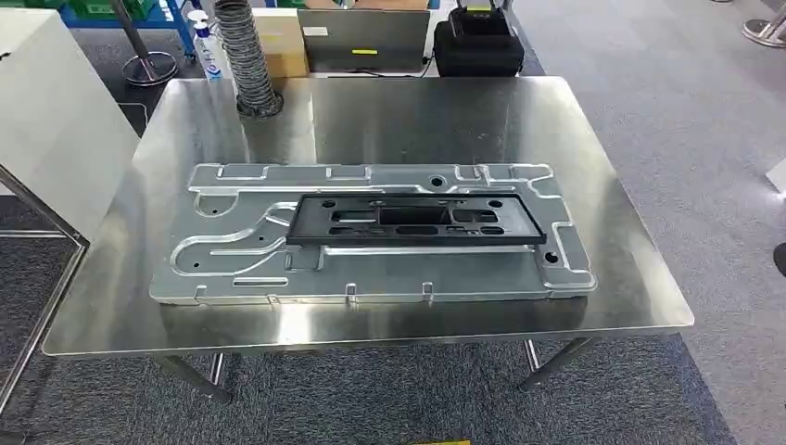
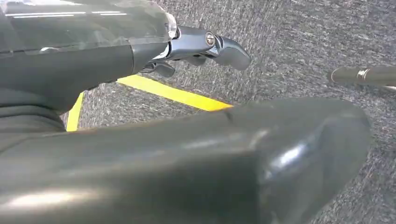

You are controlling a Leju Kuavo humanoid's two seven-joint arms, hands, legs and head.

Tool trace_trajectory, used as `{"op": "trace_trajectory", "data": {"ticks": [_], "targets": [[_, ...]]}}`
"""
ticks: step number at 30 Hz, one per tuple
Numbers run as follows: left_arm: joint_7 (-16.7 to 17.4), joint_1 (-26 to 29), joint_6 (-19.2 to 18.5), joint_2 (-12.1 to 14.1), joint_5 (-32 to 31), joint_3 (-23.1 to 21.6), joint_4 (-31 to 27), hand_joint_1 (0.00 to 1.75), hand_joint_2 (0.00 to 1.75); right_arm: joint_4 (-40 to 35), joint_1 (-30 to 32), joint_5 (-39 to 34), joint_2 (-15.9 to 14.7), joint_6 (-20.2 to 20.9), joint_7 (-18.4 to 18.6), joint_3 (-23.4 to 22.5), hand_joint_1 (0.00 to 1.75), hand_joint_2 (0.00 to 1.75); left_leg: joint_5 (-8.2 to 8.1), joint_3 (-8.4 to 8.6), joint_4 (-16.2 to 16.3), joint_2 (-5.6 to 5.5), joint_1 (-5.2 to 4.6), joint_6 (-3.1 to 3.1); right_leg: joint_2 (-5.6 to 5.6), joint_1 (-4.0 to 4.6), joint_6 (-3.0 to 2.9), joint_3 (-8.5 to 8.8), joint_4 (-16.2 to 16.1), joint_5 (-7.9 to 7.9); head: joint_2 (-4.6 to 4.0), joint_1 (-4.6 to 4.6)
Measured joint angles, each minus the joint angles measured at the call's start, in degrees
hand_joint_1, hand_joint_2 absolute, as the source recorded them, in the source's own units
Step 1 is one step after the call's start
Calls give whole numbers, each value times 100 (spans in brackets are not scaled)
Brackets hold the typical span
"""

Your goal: Take the parts from the cabinet and place them on the table.

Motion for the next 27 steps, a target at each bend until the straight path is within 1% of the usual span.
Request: {"op": "trace_trajectory", "data": {"ticks": [1,2,3,4,6,7,8,9,10,11,12,13,14,16,17,18,19,21,22,23,24,25,26,27], "targets": [[0,-1,0,-11,-2,0,0,0,0,45,11,42,55,-4,0,-66,0,0,13,-17,13,-1,-1,-20,0,0,-26,342,-564,196,0,0],[-4,-2,-2,-15,-2,2,0,0,0,73,13,73,95,-28,0,-106,0,0,29,-25,19,3,-10,-47,3,13,-60,474,-889,167,0,-2],[-11,-5,-7,-26,-11,0,0,0,0,134,42,90,156,-70,-2,-117,0,0,45,-24,22,1,-30,-82,6,62,-98,464,-891,271,0,0],[-15,-6,-17,-35,-17,0,0,0,0,238,68,216,217,-64,-2,-127,0,0,72,-30,11,2,-22,-122,10,73,-127,444,-873,278,0,0],[-15,3,-31,-74,-17,0,0,0,0,587,36,640,353,55,-2,-198,0,0,129,-24,-26,1,2,-200,11,102,-210,429,-884,338,0,0],[-13,18,-33,-83,-17,0,4,0,0,745,24,808,423,79,-2,-211,0,0,109,-51,15,1,-13,-240,-3,39,-268,398,-957,416,0,0],[-13,28,-35,-103,-20,-2,4,0,0,895,7,864,530,59,-4,-211,0,0,-97,-113,139,-9,1,-253,-20,45,-313,346,-960,470,0,0],[4,20,-37,-123,5,-2,4,0,0,1095,-28,873,604,0,-7,-211,0,0,-428,-224,451,-11,2,-252,-25,45,-361,277,-957,521,0,0],[24,16,-35,-129,20,0,4,0,0,1390,-96,881,668,-75,-4,-215,0,0,-747,-360,900,-10,12,-265,-26,57,-370,200,-955,579,0,0],[39,12,-37,-138,41,0,4,0,0,1652,-151,890,746,-176,-2,-215,0,0,-1005,-479,1349,-9,13,-278,-25,69,-381,119,-950,635,0,-2],[44,14,-35,-151,55,0,4,0,0,1827,-183,895,832,-271,-2,-211,0,0,-1149,-521,1641,-10,12,-288,-26,78,-381,35,-936,690,0,0],[54,14,-35,-160,61,0,4,0,0,2004,-216,894,925,-349,-2,-204,0,0,-1157,-445,1671,-9,11,-287,-24,84,-376,-48,-916,739,0,0],[55,11,-35,-168,64,0,4,0,0,2153,-231,886,982,-378,-4,-198,0,0,-1059,-212,1414,-9,10,-276,-23,87,-368,-129,-888,784,0,-2],[55,-10,-35,-171,68,0,4,0,0,2368,-272,842,1013,-393,-4,-195,0,0,-716,586,288,-9,5,-220,-23,93,-341,-266,-840,868,0,-2],[55,-43,-33,-171,68,0,4,0,0,2456,-299,829,1015,-400,-4,-195,0,0,-711,933,-238,-8,-21,-173,-31,89,-323,-302,-806,923,0,-2],[55,-58,-33,-175,70,2,2,0,0,2529,-301,810,1019,-404,-6,-187,0,0,-659,855,-235,-10,-46,-166,-34,117,-275,-310,-813,961,0,2],[55,-55,-33,-179,70,2,2,0,0,2583,-317,805,1019,-389,-9,-185,0,0,-618,834,-229,-13,-51,-152,-35,94,-235,-318,-824,1000,0,-2],[55,-51,-26,-182,107,9,2,0,0,2832,-403,954,1035,-330,11,-246,0,0,-527,802,-222,-10,-83,-85,-26,61,-170,-302,-898,1127,0,-2],[53,-40,-20,-205,116,13,4,0,0,3060,-457,1114,1030,-391,28,-320,0,0,-403,755,-276,4,-44,-55,-9,82,-135,-332,-915,1182,0,0],[33,-54,-15,-217,120,20,4,0,0,3318,-505,1267,1032,-481,55,-392,0,0,-320,688,-287,41,-25,-35,2,54,-106,-381,-838,987,0,0],[-5,-51,-13,-223,118,26,4,0,0,3670,-561,1417,1030,-595,145,-471,0,0,-258,600,-287,49,-16,14,1,51,-82,-471,-582,575,0,0],[-39,-35,-15,-227,110,28,4,0,0,4025,-628,1578,1013,-695,294,-551,0,0,-197,524,-287,49,-16,19,1,34,-53,-563,-198,183,0,0],[-70,-23,-15,-232,101,31,4,0,0,4339,-695,1734,1011,-800,508,-609,0,0,-135,442,-284,52,-18,14,1,17,-22,-655,247,-126,0,0],[-90,-18,-15,-234,68,28,4,0,0,4698,-746,1910,1011,-837,744,-641,0,0,-68,346,-274,57,-20,5,0,4,5,-720,671,-301,0,0]]}}
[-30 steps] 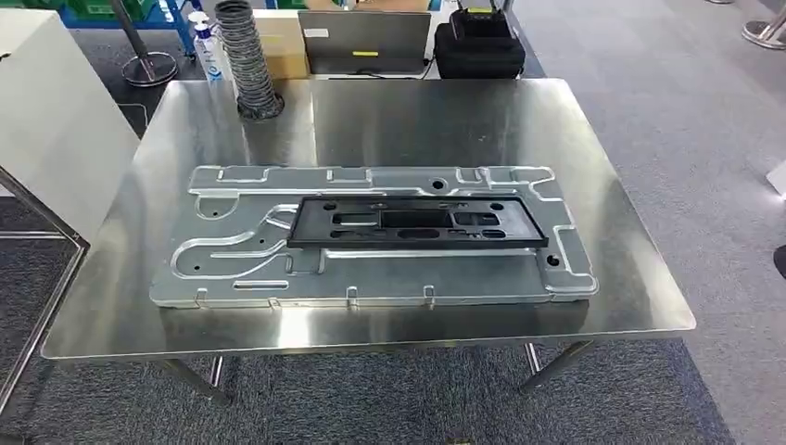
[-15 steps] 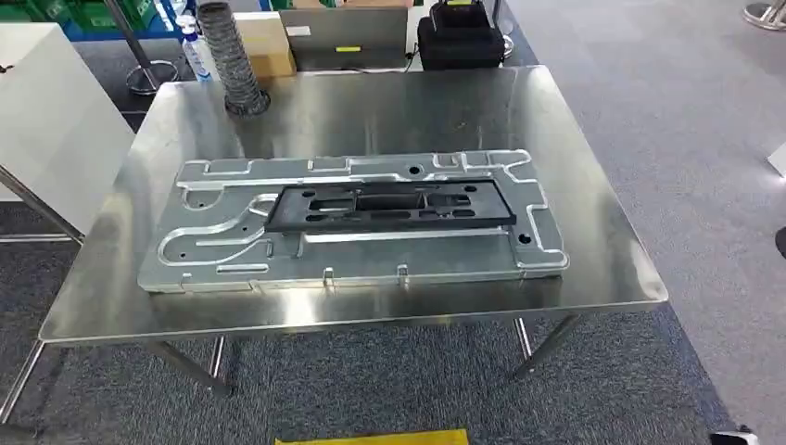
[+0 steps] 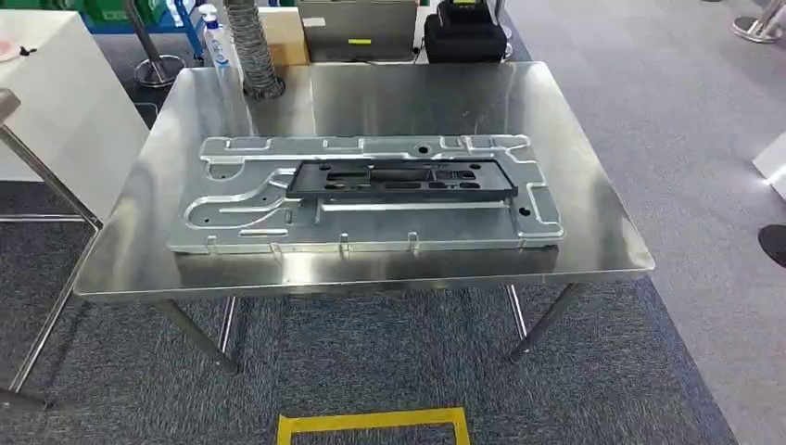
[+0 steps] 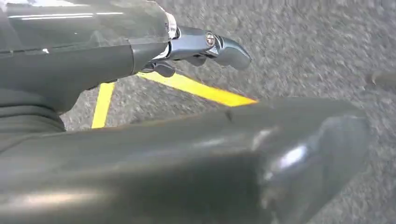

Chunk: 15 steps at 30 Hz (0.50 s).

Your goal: Take the parts from the cabinet and place them on the table.

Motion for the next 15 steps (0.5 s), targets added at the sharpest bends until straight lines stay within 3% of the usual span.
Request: {"op": "trace_trajectory", "data": {"ticks": [1,2,3,4,5,6,9,10,11,12,14,15], "targets": [[-13,1,-7,0,-24,0,0,0,0,362,-47,183,2,13,269,-2,0,0,66,-97,13,2,2,-14,-1,-16,18,36,237,41,0,0],[-13,-2,-9,0,-59,-2,0,0,0,692,-84,340,2,53,531,-2,0,0,132,-182,35,2,6,-34,-1,-38,28,192,194,228,0,0],[-13,-2,-9,0,-72,-2,0,0,0,926,-111,463,4,110,741,-2,0,0,179,-272,64,1,8,-56,-1,-54,28,443,-58,442,0,0],[4,-1,-9,0,-110,-9,0,0,0,1142,-145,572,24,215,966,-2,0,0,223,-365,102,0,14,-86,-2,-68,22,813,-525,594,0,0],[35,-9,-9,0,-136,-20,0,0,0,1328,-187,626,39,308,1198,-2,0,0,255,-427,147,-1,16,-119,-1,-78,12,1230,-1077,577,0,0],[41,-10,-7,4,-149,-28,0,0,0,1470,-232,648,55,354,1305,-2,0,0,280,-481,191,-4,-7,-157,8,-55,-8,1575,-1588,342,0,0],[74,-17,-4,7,-210,-48,0,0,0,1821,-271,626,92,685,1615,-4,0,0,426,-503,174,5,22,-278,30,16,-141,1513,-1665,373,0,-7],[94,2,-7,7,-230,-59,0,0,0,1911,-280,578,116,875,1770,-24,0,0,482,-522,164,0,13,-327,17,4,-203,1473,-1690,438,0,-7],[116,11,-33,13,-254,-68,13,0,0,2011,-311,524,177,1101,1880,-72,0,0,386,-591,246,-29,61,-345,-26,-16,-261,1396,-1710,526,0,-6],[155,18,-81,9,-287,-92,13,0,0,2059,-335,484,190,1286,1982,-110,0,0,33,-685,441,-32,52,-363,-18,2,-326,1293,-1714,601,0,-7],[262,25,-162,9,-309,-136,13,0,0,2157,-349,407,260,1612,2166,-168,0,0,-727,-874,1253,-32,55,-395,-26,41,-361,1114,-1711,742,0,-7],[324,27,-184,9,-313,-166,13,0,0,2210,-349,364,308,1745,2275,-203,0,0,-931,-927,1625,-32,52,-400,-29,61,-369,1031,-1700,803,0,-7]]}}
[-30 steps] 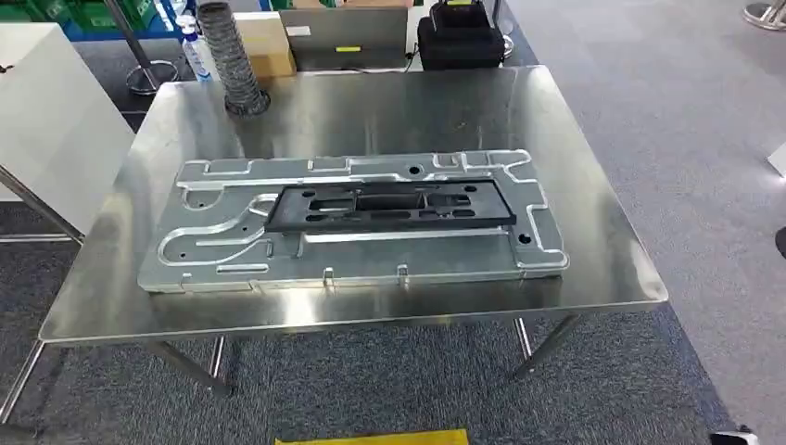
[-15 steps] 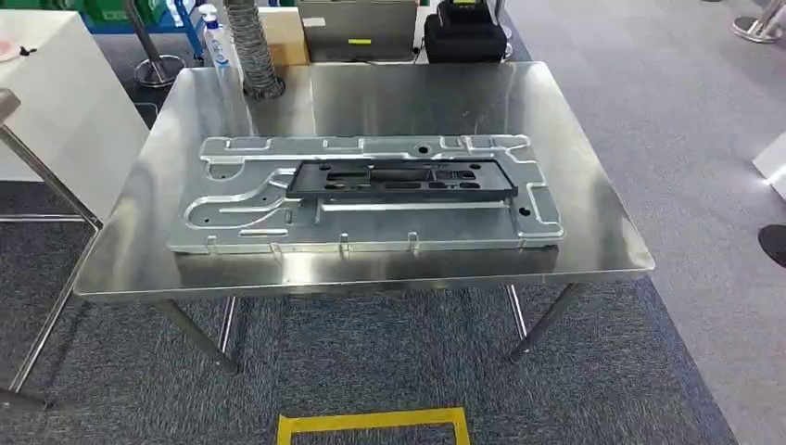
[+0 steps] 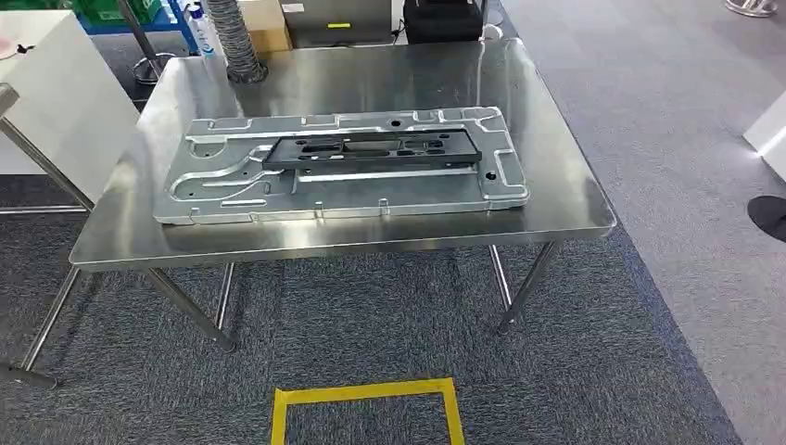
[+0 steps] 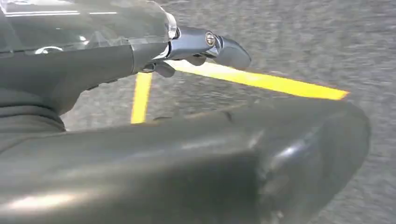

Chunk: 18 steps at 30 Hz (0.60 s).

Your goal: Take the parts from the cabinet and place them on the table.

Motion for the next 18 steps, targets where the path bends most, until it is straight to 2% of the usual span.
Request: {"op": "trace_trajectory", "data": {"ticks": [1,2,3,4,5,6,7,10,11,12,13,14,15,16,17,18], "targets": [[78,0,-30,0,-13,-22,0,0,0,45,-12,-54,37,130,128,-52,0,0,-30,-2,297,0,0,3,-6,18,-3,-105,16,69,0,0],[165,5,-57,-2,-32,-37,2,0,0,91,-29,-144,85,277,266,-113,0,0,128,93,366,0,-1,13,-10,34,-2,-214,41,139,0,0],[241,14,-92,-7,-55,-59,2,0,0,127,-51,-256,131,398,374,-182,0,0,381,299,204,0,-4,28,-11,42,3,-326,76,195,0,0],[310,16,-136,-7,-57,-87,0,0,0,164,-81,-392,179,551,505,-280,0,0,608,610,-155,0,-9,48,-9,49,12,-432,123,248,0,0],[364,10,-188,-4,-50,-111,0,0,0,203,-108,-483,242,705,626,-382,0,0,684,1013,-680,-1,-12,79,-6,55,26,-522,170,295,0,0],[411,-17,-214,4,-28,-122,0,0,0,223,-155,-529,284,833,699,-450,0,0,437,1396,-1249,-5,-25,127,-4,59,49,-561,213,335,0,-2],[444,-29,-221,2,16,-124,0,0,0,245,-166,-603,337,938,747,-509,0,0,302,1605,-1670,-7,-56,164,-5,75,83,-575,239,373,0,0],[476,-42,-258,2,57,-133,0,0,0,293,-227,-782,435,1143,778,-734,0,0,417,1497,-1614,-2,-97,300,-20,39,189,-561,168,561,0,0],[453,-45,-275,-9,55,-144,2,0,0,295,-230,-782,437,1153,771,-782,0,0,536,1438,-1664,27,-43,360,-4,33,228,-598,186,557,0,0],[404,-71,-284,-11,52,-151,2,0,0,297,-236,-765,437,1156,771,-804,0,0,610,1352,-1661,50,-51,402,23,24,248,-664,328,249,0,0],[365,-71,-286,-9,52,-151,2,0,0,301,-244,-754,439,1167,771,-813,0,0,687,1260,-1662,48,-50,442,27,6,267,-750,645,-191,0,2],[321,-56,-295,-11,50,-153,2,0,0,310,-242,-754,439,1175,778,-820,0,0,763,1165,-1660,49,-54,439,27,-11,299,-828,1064,-583,0,2],[286,-44,-302,-9,48,-153,2,0,0,312,-244,-754,439,1175,780,-833,0,0,833,1068,-1654,51,-60,438,26,-21,325,-890,1475,-830,0,0],[249,-44,-313,-7,37,-155,2,0,0,312,-247,-754,439,1175,780,-844,0,0,910,952,-1641,55,-62,430,25,-33,348,-916,1829,-892,0,0],[225,-52,-330,0,24,-157,2,0,0,315,-249,-754,439,1175,780,-854,0,0,986,843,-1619,56,-63,416,25,-44,361,-866,1993,-740,0,0],[214,-61,-339,4,13,-162,2,0,0,315,-253,-754,439,1178,780,-857,0,0,1058,724,-1587,58,-63,401,25,-49,360,-697,1910,-462,0,0]]}}
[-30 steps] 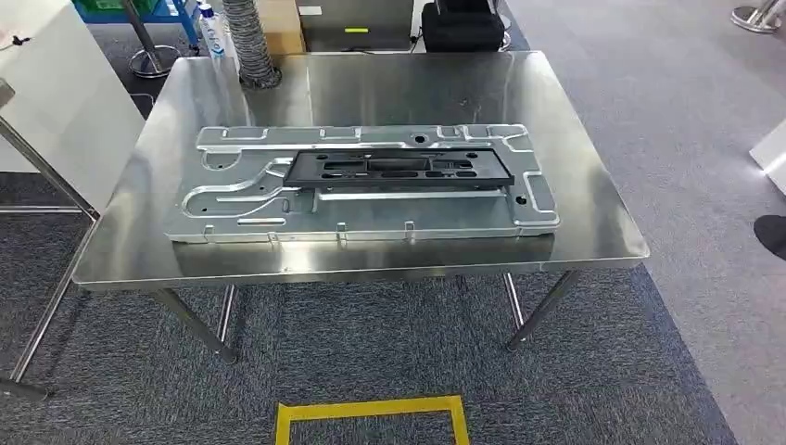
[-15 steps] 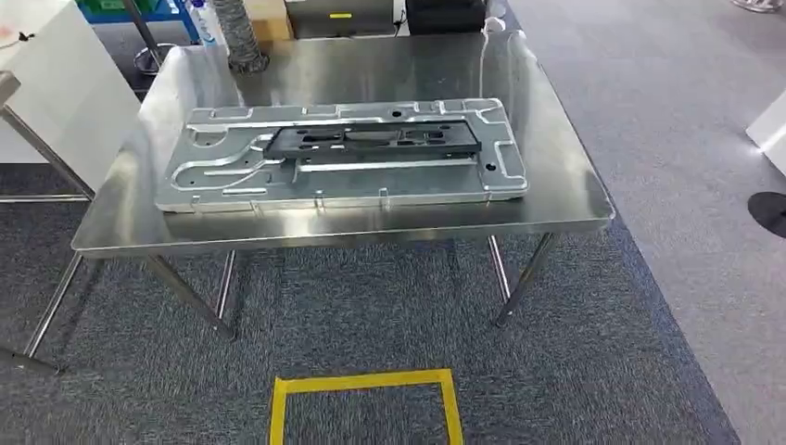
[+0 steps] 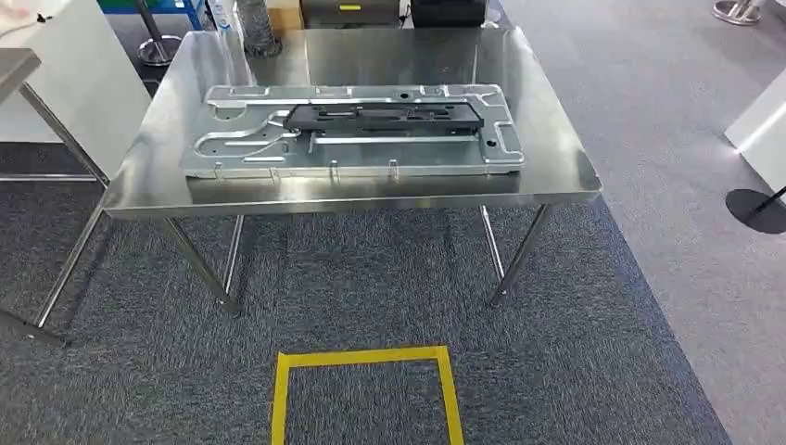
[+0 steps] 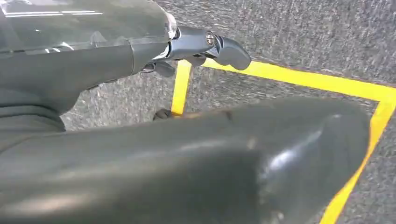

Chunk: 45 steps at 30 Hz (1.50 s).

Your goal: Take the parts from the cabinet and place them on the table.

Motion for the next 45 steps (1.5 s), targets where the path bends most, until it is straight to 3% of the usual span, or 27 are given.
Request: {"op": "trace_trajectory", "data": {"ticks": [2,4,5,8,10,12,13,14,17,18,19,20,23,24,27,28,29,31,33,34,35,38,39,41,43,44,45], "targets": [[6,-11,0,7,0,-2,0,0,0,0,-22,26,-2,30,0,0,0,0,112,-211,73,-4,0,-35,1,3,-47,644,-771,298,0,0],[33,-21,13,7,7,-2,-2,0,0,0,-59,85,-22,67,-2,0,0,0,186,-306,154,-11,-23,-92,1,63,-118,1460,-1928,-32,0,0],[37,-22,28,7,7,-4,-2,0,0,2,-63,96,-24,72,-2,0,0,0,249,-328,158,0,-23,-125,-1,58,-139,1528,-2117,-131,0,-2],[50,-7,50,18,9,-2,2,0,0,7,-60,101,-24,76,0,0,0,0,412,-373,124,-11,-6,-242,-18,55,-268,1388,-2114,49,0,0],[61,-2,50,13,4,-7,4,0,0,11,-78,101,-28,76,0,0,0,0,-244,-535,531,-41,41,-270,-60,57,-372,1222,-2103,196,0,0],[63,-1,52,15,11,-9,4,0,0,13,-68,101,-33,76,0,0,0,0,-898,-692,1331,-40,59,-317,-61,79,-378,1035,-2093,338,0,-2],[63,-1,52,15,20,-9,4,0,0,13,-61,105,-35,76,0,0,0,0,-1026,-734,1713,-41,59,-335,-65,84,-372,923,-2078,413,0,0],[63,-1,52,17,26,-9,4,0,0,13,-61,112,-37,76,2,0,0,0,-924,-707,1928,-41,59,-346,-67,84,-364,803,-2047,488,0,0],[48,-13,63,17,24,-9,4,0,0,13,-63,162,-37,72,20,4,0,0,-266,-47,1299,-41,61,-342,-64,62,-307,422,-1870,639,0,-2],[50,-28,72,17,24,-9,4,0,0,13,-69,168,-37,70,20,4,0,0,-317,335,793,-42,62,-329,-63,60,-281,324,-1801,676,0,-2],[53,-58,79,20,20,-9,4,0,0,13,-79,175,-37,66,20,7,0,0,-607,709,179,-50,30,-301,-55,87,-243,245,-1725,706,0,-2],[52,-64,90,22,13,-9,4,0,0,15,-75,175,-37,66,18,9,0,0,-729,772,-35,-62,17,-218,-63,89,-205,217,-1697,750,0,-2],[66,-63,90,22,9,-11,4,0,0,17,-73,175,-37,66,15,9,0,0,-606,614,13,-48,4,-62,-72,80,-87,174,-1724,928,0,0],[68,-74,90,11,7,-11,4,0,0,17,-70,175,-46,66,15,9,0,0,-524,565,-2,-2,26,-13,-33,37,-62,128,-1657,809,0,0],[68,-66,92,11,7,-11,4,0,0,17,-67,177,-46,68,13,9,0,0,-312,305,3,0,8,75,-21,36,-10,-120,-638,-295,0,0],[66,-65,96,11,-2,-11,4,0,0,17,-66,188,-48,77,0,9,0,0,-241,203,13,1,-2,75,-20,34,4,-186,-230,-472,0,0],[66,-67,96,11,-7,-13,4,0,0,17,-67,190,-50,74,-4,11,0,0,-172,107,34,1,-9,70,-20,34,12,-185,13,-445,0,0],[63,-75,96,11,-26,-24,4,0,0,17,-69,188,-59,76,-20,11,0,0,-55,-93,88,4,-18,53,-20,36,-13,105,-129,-36,0,0],[59,-84,64,11,-85,-63,4,0,0,17,-78,179,-77,107,-83,11,0,0,71,-285,140,-5,-36,31,-18,53,-102,867,-1111,195,0,0],[53,-87,52,0,-111,-98,0,0,0,17,-93,179,-92,136,-127,13,0,0,112,-321,160,-7,-45,7,-19,85,-163,1281,-1638,34,0,-2],[44,-87,46,-11,-125,-123,0,0,0,17,-99,179,-122,164,-168,18,0,0,159,-350,166,-6,-61,-19,-23,107,-195,1490,-2061,-94,0,-2],[15,-98,35,-11,-131,-153,0,0,0,17,-95,179,-125,214,-247,24,0,0,365,-409,114,14,-23,-118,-14,145,-259,1366,-2082,8,0,0],[13,-84,35,-9,-133,-153,2,0,0,22,-82,181,-125,227,-249,24,0,0,306,-449,162,-10,-20,-147,-55,69,-302,1303,-2133,113,0,0],[7,-77,31,-20,-162,-170,2,0,0,24,-86,181,-133,267,-271,28,0,0,-332,-603,591,-47,11,-204,-66,80,-371,1149,-2117,237,0,-2],[31,-78,50,-20,-166,-192,2,0,0,24,-73,179,-142,271,-280,28,0,0,-908,-799,1475,-46,45,-253,-60,95,-373,966,-2099,339,0,-2],[50,-79,66,-20,-168,-197,2,0,0,22,-64,173,-144,271,-280,28,0,0,-930,-832,1809,-46,51,-272,-63,95,-362,873,-2082,395,0,-2],[72,-77,83,-20,-166,-199,2,0,0,24,-60,173,-144,271,-280,28,0,0,-751,-791,1933,-46,57,-283,-66,91,-349,788,-2059,447,0,-2]]}}
